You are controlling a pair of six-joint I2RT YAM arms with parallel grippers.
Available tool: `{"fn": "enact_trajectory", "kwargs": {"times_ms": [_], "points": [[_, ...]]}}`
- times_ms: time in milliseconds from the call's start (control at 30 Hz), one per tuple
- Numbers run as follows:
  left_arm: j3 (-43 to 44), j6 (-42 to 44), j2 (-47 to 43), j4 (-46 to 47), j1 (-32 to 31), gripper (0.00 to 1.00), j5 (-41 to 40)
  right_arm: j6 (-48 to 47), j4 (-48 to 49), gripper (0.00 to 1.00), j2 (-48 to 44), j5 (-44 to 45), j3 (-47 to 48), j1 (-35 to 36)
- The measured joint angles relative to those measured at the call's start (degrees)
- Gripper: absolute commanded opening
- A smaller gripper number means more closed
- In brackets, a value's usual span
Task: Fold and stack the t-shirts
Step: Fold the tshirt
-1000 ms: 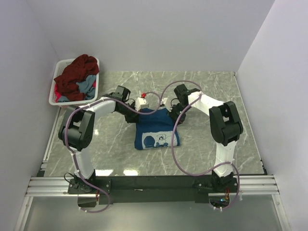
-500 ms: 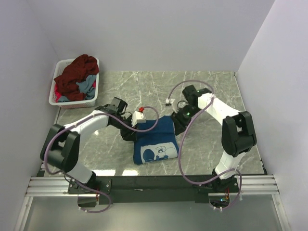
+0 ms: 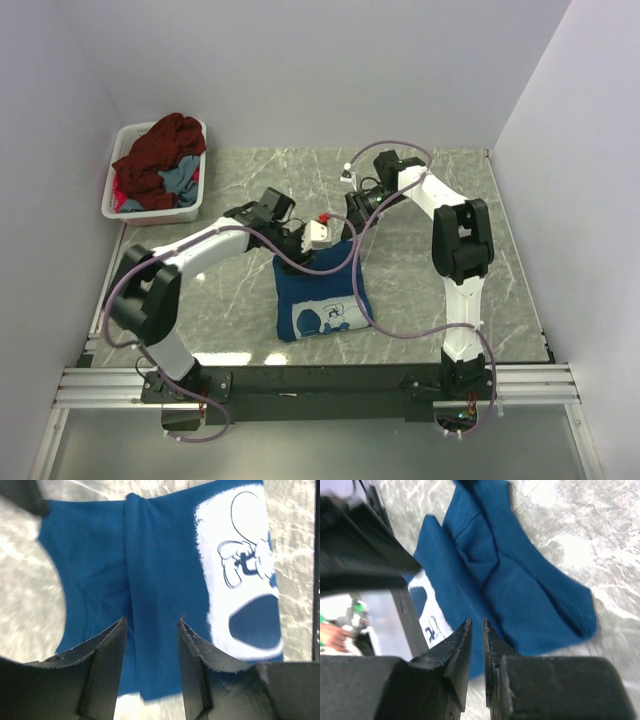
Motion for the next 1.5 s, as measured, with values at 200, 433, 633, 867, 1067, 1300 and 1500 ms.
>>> {"fn": "enact_trajectory", "kwargs": {"times_ms": [200, 433, 633, 867, 1067, 1300, 1500], "points": [[1.2, -1.3, 7.6, 2.1, -3.1, 0.49, -2.7, 7.2, 4.7, 0.18, 3.3, -3.5, 0.1, 0.0], [1.8, -1.5, 10.9, 3.2, -3.5, 0.42, -4.5, 10.1, 8.6, 0.16, 3.3, -5.2, -1.7, 0.0], [1.6, -1.8, 10.9, 5.1, -4.0, 0.45, -5.7, 10.8, 9.6, 0.16, 3.9, -5.7, -2.5, 0.0], [1.1, -2.8, 11.3, 5.7, -4.1, 0.37, -6.2, 10.7, 9.6, 0.15, 4.3, -6.1, -2.5, 0.0], [0.9, -2.5, 12.1, 5.3, -4.4, 0.01, -5.8, 10.7, 9.6, 0.13, 4.3, -6.4, -2.5, 0.2], [-6.4, -0.2, 2.6, 7.0, -8.7, 0.01, -7.3, 15.3, 14.7, 0.11, 4.3, -9.8, -6.8, 3.4], [-10.6, 1.7, -3.7, 8.5, -12.2, 0.01, -9.9, 20.5, 20.5, 0.09, 5.2, -12.6, -8.9, 8.3]]}}
